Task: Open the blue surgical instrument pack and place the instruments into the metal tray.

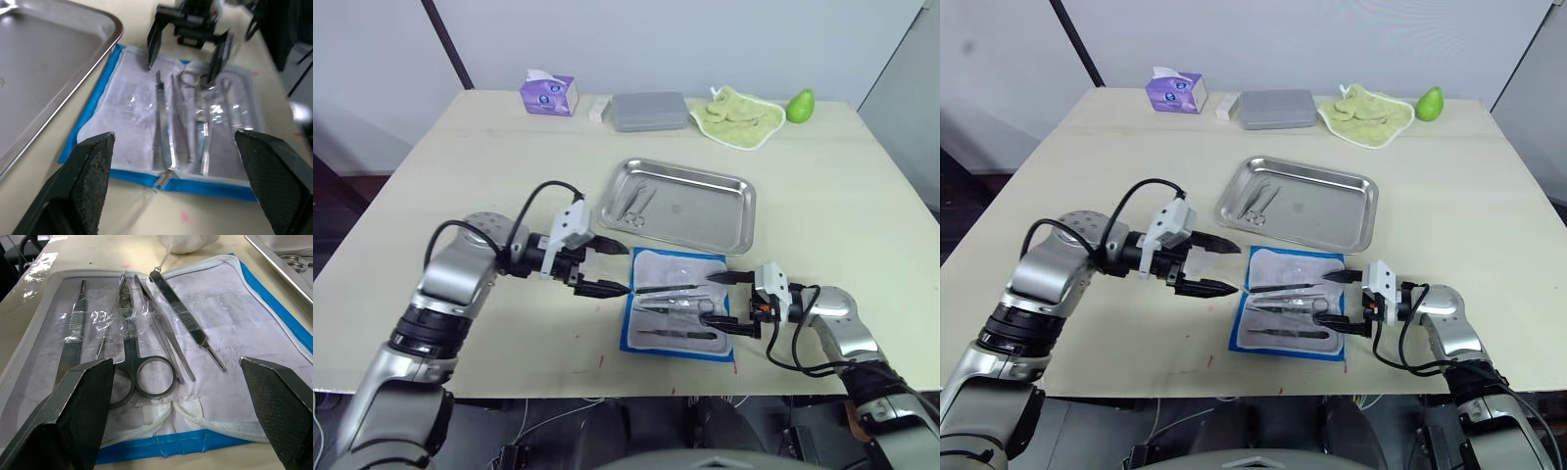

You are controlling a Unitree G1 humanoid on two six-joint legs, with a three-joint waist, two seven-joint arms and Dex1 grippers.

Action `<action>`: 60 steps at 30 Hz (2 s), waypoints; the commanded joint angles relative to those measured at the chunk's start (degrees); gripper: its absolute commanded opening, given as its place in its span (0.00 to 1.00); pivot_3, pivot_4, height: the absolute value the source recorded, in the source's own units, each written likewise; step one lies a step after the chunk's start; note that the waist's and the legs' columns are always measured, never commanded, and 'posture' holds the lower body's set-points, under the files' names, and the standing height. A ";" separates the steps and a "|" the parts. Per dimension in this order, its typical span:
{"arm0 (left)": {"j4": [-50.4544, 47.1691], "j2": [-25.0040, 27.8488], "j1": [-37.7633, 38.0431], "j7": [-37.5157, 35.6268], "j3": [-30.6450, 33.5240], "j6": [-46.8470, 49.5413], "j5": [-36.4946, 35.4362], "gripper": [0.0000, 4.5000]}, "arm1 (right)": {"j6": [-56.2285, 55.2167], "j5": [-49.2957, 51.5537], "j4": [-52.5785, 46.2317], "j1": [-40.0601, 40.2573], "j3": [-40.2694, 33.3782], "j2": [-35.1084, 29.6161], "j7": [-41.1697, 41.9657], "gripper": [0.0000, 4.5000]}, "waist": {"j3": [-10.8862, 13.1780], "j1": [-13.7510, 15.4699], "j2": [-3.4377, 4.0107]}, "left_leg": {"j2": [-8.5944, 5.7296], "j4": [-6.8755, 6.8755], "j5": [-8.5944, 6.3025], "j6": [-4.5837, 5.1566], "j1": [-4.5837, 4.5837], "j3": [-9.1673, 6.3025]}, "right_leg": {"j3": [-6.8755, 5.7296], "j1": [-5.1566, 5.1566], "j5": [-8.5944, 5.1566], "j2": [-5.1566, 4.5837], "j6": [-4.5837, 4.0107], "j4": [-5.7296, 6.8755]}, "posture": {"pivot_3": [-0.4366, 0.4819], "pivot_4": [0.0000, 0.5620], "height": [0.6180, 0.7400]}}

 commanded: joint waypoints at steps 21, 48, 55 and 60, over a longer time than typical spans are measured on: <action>4.57 -8.22 -2.24 6.62 -7.34 -8.04 11.54 0.54 | 2.67 -3.19 2.38 2.79 1.73 0.16 -2.16 1.00 | 0.00 0.03 0.01 | 0.01 0.00 -0.01 0.01 0.01 0.05 | 0.06 0.00 0.00 0.02 0.00 0.00 | 0.48 0.27 1.00; 7.38 -10.21 -2.84 7.58 -11.27 -13.50 17.98 0.44 | 3.60 -3.19 1.28 3.00 2.05 0.59 -3.08 1.00 | 0.01 0.02 0.01 | 0.02 0.00 -0.01 0.02 0.02 0.06 | 0.06 0.00 0.00 0.03 0.00 0.00 | 0.48 0.27 1.00; 8.03 -11.26 -3.70 6.91 -12.24 -12.73 19.07 0.38 | 3.83 -3.16 0.90 3.04 2.21 0.70 -3.26 1.00 | 0.01 0.01 0.01 | 0.02 0.00 -0.01 0.02 0.02 0.06 | 0.07 0.00 0.00 0.03 0.00 0.00 | 0.48 0.27 1.00; 8.19 -11.50 -3.78 6.25 -12.18 -12.47 19.18 0.00 | 4.05 -3.16 0.58 3.12 2.33 0.66 -3.37 1.00 | 0.01 0.00 0.01 | 0.02 0.00 -0.01 0.02 0.02 0.07 | 0.08 0.00 0.00 0.04 0.00 0.00 | 0.48 0.27 1.00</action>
